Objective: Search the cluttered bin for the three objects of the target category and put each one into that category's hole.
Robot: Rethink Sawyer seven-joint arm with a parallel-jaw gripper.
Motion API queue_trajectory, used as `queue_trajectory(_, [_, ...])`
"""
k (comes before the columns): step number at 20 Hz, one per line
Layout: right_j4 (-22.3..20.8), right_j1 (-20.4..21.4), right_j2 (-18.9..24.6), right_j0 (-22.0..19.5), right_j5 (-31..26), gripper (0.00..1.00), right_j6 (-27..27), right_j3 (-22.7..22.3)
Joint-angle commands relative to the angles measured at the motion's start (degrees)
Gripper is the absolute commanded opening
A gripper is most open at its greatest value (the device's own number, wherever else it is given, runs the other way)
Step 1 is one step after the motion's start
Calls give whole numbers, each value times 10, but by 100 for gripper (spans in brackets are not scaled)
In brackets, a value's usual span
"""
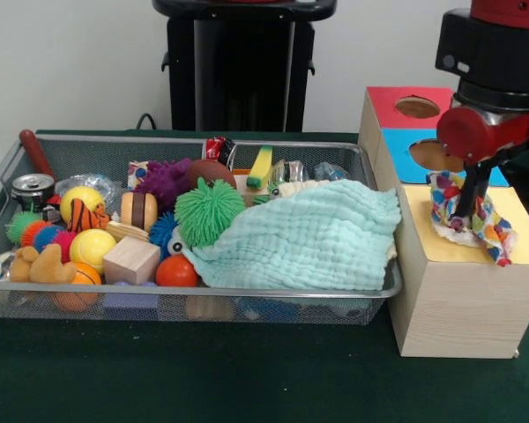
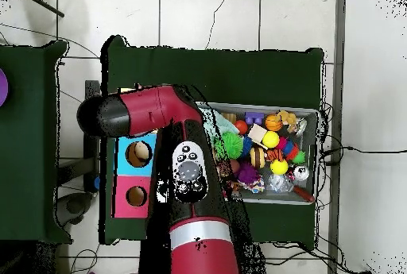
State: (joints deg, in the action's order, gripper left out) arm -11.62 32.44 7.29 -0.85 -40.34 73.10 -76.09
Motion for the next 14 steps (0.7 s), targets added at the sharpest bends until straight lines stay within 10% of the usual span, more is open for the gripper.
queue_trajectory(1, [3,-57,32,-24,-73,0,25,-16])
queue_trajectory(14, [17,-101,83,-69,-4,0,2,-46])
